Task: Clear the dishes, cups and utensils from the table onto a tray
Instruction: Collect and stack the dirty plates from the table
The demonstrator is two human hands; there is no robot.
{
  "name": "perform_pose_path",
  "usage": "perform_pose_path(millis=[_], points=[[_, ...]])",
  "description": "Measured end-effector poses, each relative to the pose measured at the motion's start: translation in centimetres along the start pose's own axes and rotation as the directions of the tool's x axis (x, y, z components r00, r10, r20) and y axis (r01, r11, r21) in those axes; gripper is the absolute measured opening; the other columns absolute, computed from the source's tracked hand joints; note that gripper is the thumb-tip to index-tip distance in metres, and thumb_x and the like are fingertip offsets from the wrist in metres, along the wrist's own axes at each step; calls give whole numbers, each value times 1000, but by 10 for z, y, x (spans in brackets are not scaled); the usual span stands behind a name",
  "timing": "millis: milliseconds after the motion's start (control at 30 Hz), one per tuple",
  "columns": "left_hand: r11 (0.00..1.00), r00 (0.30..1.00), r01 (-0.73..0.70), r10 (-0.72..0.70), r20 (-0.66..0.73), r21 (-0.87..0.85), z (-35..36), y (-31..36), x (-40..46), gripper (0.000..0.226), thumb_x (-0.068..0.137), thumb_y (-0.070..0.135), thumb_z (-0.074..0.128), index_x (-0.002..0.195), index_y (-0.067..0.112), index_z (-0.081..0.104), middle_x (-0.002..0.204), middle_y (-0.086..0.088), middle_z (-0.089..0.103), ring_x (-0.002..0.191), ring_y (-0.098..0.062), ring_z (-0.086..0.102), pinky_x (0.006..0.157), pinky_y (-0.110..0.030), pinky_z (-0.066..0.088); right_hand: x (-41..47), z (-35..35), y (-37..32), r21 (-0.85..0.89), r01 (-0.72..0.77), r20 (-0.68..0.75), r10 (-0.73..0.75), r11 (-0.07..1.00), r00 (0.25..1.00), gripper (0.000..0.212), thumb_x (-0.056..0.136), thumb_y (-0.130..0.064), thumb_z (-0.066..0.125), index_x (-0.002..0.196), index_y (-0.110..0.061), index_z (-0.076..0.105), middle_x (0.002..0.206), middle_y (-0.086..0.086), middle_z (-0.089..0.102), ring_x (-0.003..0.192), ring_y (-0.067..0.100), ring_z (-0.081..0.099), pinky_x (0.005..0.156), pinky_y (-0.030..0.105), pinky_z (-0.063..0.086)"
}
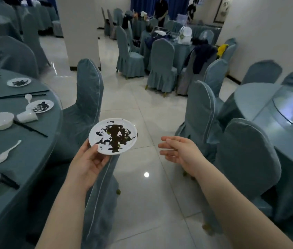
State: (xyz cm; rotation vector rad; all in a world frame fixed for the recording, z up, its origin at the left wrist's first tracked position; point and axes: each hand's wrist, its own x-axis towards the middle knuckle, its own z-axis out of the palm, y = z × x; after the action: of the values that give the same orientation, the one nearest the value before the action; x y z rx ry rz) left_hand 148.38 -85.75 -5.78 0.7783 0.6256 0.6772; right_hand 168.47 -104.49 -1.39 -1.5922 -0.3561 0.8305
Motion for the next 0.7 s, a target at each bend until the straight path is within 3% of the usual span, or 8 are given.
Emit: perform_pose_path(millis=[200,367,500,700], points=[[1000,997,16,-16,-76,-9,15,1,54,27,96,11,48,110,28,65,103,-2,74,85,-16,72,67,-29,59,70,-25,-13,31,-38,62,36,999,997,19,94,-21,56,109,-16,66,98,3,75,87,22,72,74,30,54],[997,966,-55,39,-255,-57,42,-7,131,27,97,12,47,111,29,62,96,0,75,81,-14,72,64,-28,59,197,-37,-33,-3,-85,175,85,996,981,18,94,-20,55,107,-15,67,98,5,75,84,21,72,78,31,55],[990,914,-131,97,-395,-61,56,-8,170,29,96,13,47,116,29,59,97,3,75,82,-11,72,68,-27,59,279,-29,-50,-65,-141,295,153,988,943,17,94,-18,55,105,-13,67,98,8,74,82,23,70,73,30,54],[961,783,-254,140,-606,-106,39,4,201,30,96,14,49,120,29,59,95,3,75,80,-13,71,61,-26,58,373,30,-70,-187,-157,460,227,970,858,16,95,-17,54,103,-12,67,94,7,75,78,22,69,71,29,53]])
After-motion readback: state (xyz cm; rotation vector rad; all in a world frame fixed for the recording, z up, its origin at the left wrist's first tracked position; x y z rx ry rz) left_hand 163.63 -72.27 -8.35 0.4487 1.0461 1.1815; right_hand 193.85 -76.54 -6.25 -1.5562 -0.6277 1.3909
